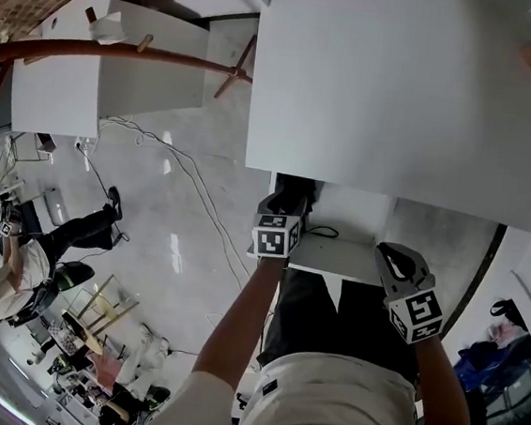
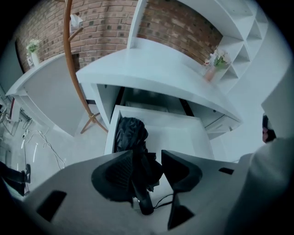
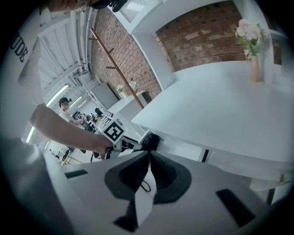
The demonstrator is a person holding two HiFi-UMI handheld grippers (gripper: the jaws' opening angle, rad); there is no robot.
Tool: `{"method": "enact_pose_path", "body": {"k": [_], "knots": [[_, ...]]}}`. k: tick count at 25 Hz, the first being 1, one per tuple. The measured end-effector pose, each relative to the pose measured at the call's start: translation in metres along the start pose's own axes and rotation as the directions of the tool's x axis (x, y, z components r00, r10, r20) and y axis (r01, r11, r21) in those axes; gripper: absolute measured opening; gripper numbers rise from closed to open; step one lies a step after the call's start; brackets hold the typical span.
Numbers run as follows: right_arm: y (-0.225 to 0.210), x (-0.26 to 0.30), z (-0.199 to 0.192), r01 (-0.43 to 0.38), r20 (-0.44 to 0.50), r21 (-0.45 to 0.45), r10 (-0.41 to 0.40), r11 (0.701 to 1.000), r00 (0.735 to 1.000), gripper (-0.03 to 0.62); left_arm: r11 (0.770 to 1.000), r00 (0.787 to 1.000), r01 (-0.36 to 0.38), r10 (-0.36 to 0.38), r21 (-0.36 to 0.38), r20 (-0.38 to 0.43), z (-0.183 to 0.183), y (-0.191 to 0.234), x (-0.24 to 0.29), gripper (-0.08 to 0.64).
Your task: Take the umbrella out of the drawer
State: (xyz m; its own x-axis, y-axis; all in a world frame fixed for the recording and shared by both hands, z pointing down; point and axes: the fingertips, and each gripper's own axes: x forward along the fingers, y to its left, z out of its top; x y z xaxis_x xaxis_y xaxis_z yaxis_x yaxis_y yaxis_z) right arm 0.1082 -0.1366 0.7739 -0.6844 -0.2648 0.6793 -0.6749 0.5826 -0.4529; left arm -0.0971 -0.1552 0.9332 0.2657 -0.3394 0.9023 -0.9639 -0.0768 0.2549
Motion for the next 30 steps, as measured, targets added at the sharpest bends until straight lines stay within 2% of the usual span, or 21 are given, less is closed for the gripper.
{"method": "enact_pose_path", "body": {"k": [5,8,12,15,18,22,27,30], "knots": [[-0.011,0.003,-0.004,0.007,0.001,0.02,-0.007,1.0,1.0,0.034,0.998,0.995,-0.04,0.036,-0.039,-0.09,-0.014,0.009,0.028,0.251],[-0.014,0.002,-0.008,0.0,-0.003,0.025,0.0,1.0,1.0,0.034,0.995,0.988,-0.076,0.066,-0.07,-0.137,-0.021,0.012,0.04,0.267],[-0.012,0.002,-0.011,-0.017,0.0,0.03,0.017,0.999,1.0,0.034,0.987,0.98,-0.125,0.106,-0.104,-0.169,-0.03,0.019,0.052,0.283],[-0.012,0.002,-0.011,-0.024,0.005,0.037,0.023,0.999,1.0,0.034,0.985,0.974,-0.147,0.129,-0.09,-0.185,-0.035,0.023,0.06,0.298],[-0.012,0.002,-0.011,-0.028,0.012,0.045,0.028,0.999,1.0,0.034,0.986,0.975,-0.148,0.134,-0.071,-0.176,-0.035,0.022,0.07,0.298],[-0.015,0.003,-0.014,-0.034,0.016,0.055,0.034,0.998,0.999,0.034,0.972,0.963,-0.226,0.212,-0.069,-0.167,-0.035,0.031,0.074,0.298],[-0.019,0.006,-0.016,-0.033,0.016,0.07,0.032,0.997,0.999,0.034,0.968,0.97,-0.24,0.235,-0.074,-0.065,-0.035,0.034,0.09,0.29],[-0.021,0.007,-0.018,-0.033,0.017,0.073,0.032,0.997,0.999,0.034,0.964,0.967,-0.254,0.251,-0.073,-0.051,-0.032,0.037,0.087,0.254]]}}
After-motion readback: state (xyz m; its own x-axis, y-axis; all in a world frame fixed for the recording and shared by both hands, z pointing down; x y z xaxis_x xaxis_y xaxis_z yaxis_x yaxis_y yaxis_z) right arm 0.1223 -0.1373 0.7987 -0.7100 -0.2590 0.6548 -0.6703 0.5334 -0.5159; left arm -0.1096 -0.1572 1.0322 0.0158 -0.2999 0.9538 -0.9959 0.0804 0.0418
